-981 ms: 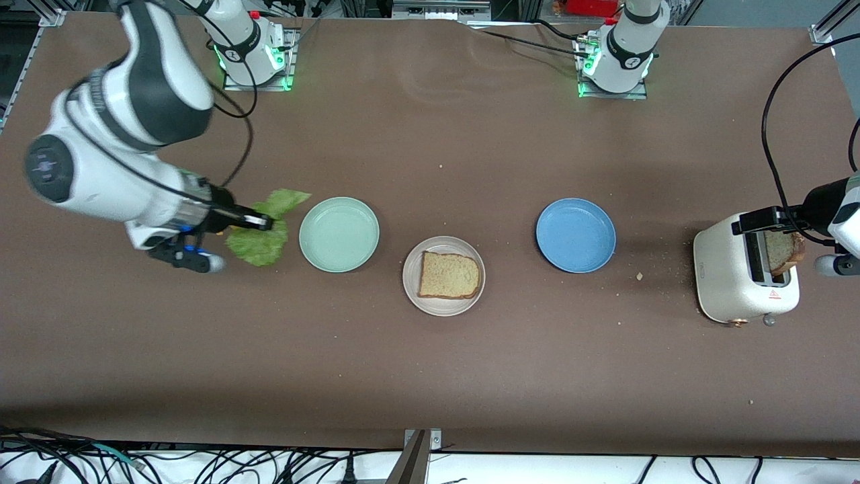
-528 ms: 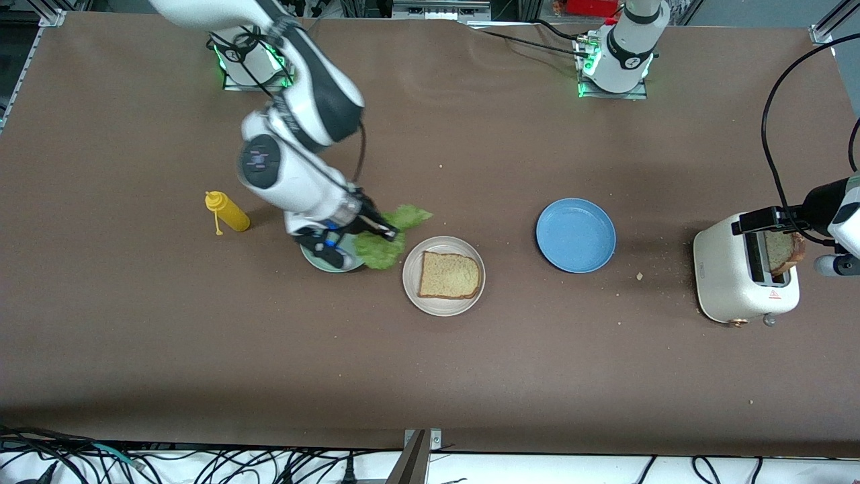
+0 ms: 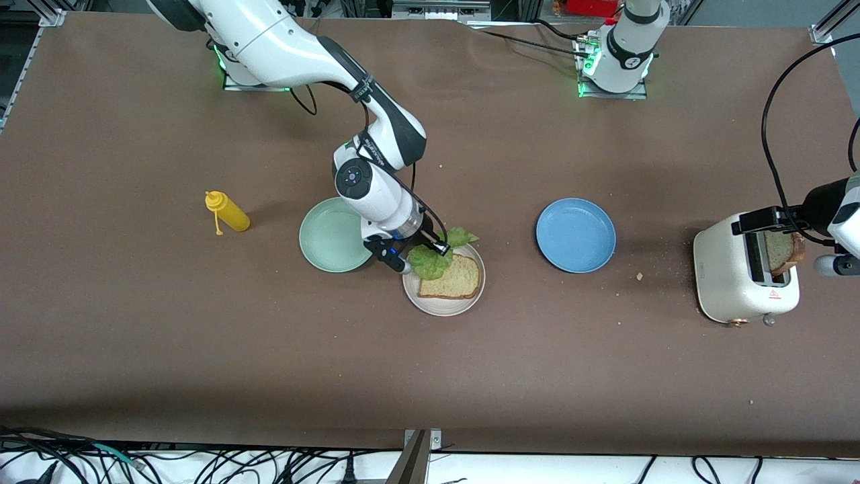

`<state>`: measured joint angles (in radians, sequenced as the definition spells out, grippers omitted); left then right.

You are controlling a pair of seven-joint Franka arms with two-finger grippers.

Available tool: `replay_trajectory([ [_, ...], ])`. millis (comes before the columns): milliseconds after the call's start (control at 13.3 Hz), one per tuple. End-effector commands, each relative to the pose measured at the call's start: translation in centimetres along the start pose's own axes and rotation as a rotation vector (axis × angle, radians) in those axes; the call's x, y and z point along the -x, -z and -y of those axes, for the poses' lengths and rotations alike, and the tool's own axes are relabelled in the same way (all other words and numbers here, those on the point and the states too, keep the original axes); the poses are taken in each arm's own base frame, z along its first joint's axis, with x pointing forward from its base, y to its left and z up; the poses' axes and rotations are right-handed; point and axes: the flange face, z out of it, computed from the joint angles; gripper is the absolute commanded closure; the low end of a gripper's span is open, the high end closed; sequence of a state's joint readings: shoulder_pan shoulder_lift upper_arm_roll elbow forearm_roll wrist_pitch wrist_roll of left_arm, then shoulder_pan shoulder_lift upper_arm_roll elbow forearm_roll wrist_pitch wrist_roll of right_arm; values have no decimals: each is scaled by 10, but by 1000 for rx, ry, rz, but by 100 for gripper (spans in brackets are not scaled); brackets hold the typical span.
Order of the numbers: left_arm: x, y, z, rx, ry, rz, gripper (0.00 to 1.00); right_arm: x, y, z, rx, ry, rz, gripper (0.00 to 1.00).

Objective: Make sandwich in beige plate with both arms
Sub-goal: 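Lower the lettuce leaf onto the toast with the right gripper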

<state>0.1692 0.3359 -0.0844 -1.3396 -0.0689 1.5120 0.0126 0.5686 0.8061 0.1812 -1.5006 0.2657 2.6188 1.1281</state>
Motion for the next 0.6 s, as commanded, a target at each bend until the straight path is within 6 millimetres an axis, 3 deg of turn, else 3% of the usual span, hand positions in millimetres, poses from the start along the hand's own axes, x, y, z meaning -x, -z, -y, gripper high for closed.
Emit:
replay_trajectory([
  [0, 2, 4, 0, -26, -5, -8, 0, 2, -9, 8, -33, 26, -34, 100],
  [453, 2, 4, 1, -26, -4, -8, 0, -13, -17, 5, -21, 55, -62, 100],
  [528, 2, 5, 0, -26, -4, -9, 0, -13, -23, 1, -12, 48, -60, 76],
])
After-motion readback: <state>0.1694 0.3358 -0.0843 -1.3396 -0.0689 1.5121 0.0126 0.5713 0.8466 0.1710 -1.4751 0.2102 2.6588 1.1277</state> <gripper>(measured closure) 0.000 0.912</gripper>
